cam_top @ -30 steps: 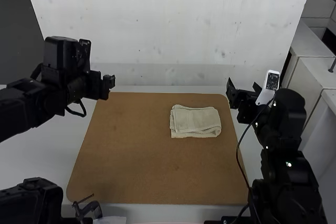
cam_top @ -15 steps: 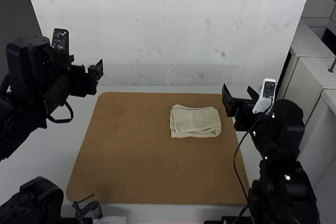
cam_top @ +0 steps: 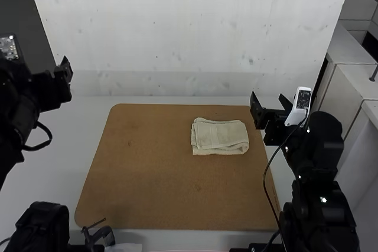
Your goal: Fold the towel.
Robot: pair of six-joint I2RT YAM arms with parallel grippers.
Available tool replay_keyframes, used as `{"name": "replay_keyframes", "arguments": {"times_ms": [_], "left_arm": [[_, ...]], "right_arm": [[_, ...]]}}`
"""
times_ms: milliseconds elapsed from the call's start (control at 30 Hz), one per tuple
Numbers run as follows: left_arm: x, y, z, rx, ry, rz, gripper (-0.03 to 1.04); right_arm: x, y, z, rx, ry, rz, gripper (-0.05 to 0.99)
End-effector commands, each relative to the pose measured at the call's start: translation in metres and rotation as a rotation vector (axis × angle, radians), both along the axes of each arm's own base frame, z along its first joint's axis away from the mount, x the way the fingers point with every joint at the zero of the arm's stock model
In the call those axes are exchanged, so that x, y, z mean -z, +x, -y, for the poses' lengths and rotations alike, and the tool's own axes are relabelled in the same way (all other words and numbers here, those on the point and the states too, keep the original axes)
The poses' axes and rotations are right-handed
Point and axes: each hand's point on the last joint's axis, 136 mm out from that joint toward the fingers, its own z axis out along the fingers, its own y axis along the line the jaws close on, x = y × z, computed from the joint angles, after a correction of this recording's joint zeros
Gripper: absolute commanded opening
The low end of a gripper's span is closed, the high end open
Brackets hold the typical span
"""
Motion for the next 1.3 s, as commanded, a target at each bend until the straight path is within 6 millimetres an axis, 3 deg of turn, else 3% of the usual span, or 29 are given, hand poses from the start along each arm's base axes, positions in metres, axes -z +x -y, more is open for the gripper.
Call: {"name": "replay_keyframes", "arguments": {"times_ms": [0, 333, 567, 633, 967, 1133, 1267], "left_arm": [[0.002, -0.009, -0.009, -0.037, -0.026, 0.044, 0.97], [0.053, 0.012, -0.005, -0.014, 0.031, -0.029, 0.97], [0.044, 0.002, -0.015, -0.059, 0.104, 0.049, 0.97], [0.048, 0.004, -0.011, -0.032, 0.104, 0.042, 0.97], [0.119, 0.032, 0.023, 0.179, 0.22, -0.031, 0.97], [0.115, 0.032, 0.031, 0.229, 0.23, -0.011, 0.97], [0.126, 0.033, 0.044, 0.302, 0.186, -0.023, 0.97]], "right_arm": [[-0.005, 0.0, 0.003, 0.017, -0.013, 0.026, 0.97], [0.005, 0.002, 0.005, 0.029, -0.014, 0.008, 0.97], [0.003, 0.002, 0.009, 0.054, -0.021, 0.013, 0.97], [0.003, 0.003, 0.01, 0.056, -0.02, 0.019, 0.97], [0.015, 0.005, 0.01, 0.057, -0.021, -0.011, 0.97], [0.016, 0.006, 0.015, 0.086, -0.022, -0.015, 0.97], [0.018, 0.006, 0.016, 0.087, -0.022, -0.022, 0.97]]}}
